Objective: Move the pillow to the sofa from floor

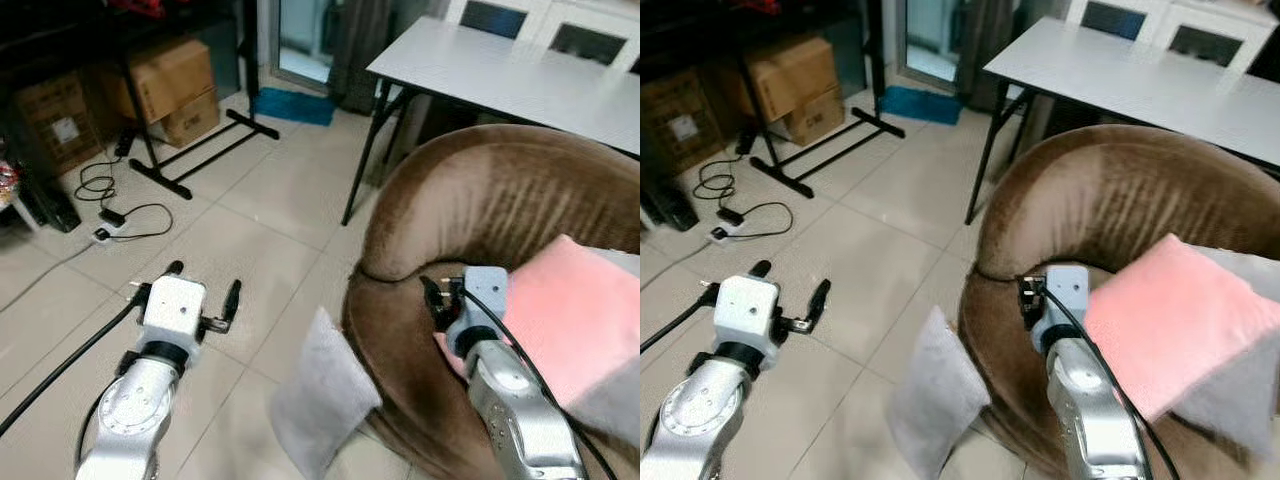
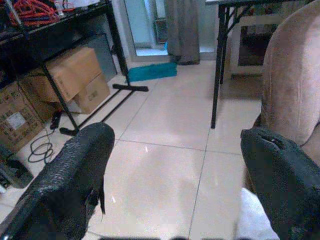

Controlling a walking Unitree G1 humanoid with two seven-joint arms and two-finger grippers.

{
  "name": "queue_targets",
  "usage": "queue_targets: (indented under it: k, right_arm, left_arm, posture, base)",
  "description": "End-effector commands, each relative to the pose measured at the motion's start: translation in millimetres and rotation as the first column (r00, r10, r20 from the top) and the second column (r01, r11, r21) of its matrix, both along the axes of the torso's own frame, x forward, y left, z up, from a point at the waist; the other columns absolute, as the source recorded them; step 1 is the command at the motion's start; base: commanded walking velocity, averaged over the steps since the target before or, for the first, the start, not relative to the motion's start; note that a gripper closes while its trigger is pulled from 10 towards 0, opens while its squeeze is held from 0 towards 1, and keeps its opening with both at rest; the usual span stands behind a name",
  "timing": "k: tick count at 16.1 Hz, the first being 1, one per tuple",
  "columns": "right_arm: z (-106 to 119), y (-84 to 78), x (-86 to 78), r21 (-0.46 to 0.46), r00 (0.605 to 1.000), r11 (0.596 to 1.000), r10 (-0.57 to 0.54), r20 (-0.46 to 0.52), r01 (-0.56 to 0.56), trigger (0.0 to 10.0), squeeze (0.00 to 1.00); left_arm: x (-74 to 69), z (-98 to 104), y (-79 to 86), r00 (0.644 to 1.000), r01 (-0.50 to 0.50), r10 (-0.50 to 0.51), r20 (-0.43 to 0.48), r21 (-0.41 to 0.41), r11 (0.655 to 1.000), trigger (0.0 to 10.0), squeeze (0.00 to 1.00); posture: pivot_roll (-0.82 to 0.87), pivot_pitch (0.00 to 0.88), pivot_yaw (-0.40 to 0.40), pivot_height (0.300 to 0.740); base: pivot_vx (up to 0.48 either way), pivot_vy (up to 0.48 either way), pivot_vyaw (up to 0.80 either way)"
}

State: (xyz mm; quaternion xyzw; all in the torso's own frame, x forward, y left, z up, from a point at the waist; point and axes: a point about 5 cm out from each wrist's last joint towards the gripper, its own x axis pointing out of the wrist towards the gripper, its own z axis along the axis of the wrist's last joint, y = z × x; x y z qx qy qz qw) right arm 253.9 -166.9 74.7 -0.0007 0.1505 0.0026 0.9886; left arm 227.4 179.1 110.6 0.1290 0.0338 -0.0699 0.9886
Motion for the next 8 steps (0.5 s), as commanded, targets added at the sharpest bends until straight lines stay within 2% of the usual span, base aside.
queue_targets:
  k: [1,3,8]
  right_arm:
    - [5.3,1.7,3.2,-0.007,1.0,1.0,0.004,0.027,-0.004,10.0,0.0]
    - [3.5,0.2,4.6,-0.009,1.0,1.0,-0.016,0.018,0.016,10.0,0.0]
    - [3.3,1.4,5.4,-0.005,1.0,1.0,-0.015,0.026,0.015,10.0,0.0]
  left_arm:
    - [-2.6,-3.5,3.8,1.0,-0.008,0.008,-0.019,0.007,1.0,10.0,0.0]
    - [-2.6,-3.7,3.8,1.0,-0.006,0.006,-0.019,0.008,1.0,10.0,0.0]
    - [-2.5,-4.2,3.5,1.0,-0.004,0.005,-0.019,0.011,1.0,10.0,0.0]
  posture:
    - [0.04,0.013,-0.073,0.74]
    - [0.04,0.012,-0.074,0.74]
    - [0.04,0.011,-0.074,0.74]
  base:
    - [0.315,0.0,0.8]
    - [0.317,0.0,0.74]
    - [0.318,0.0,0.0]
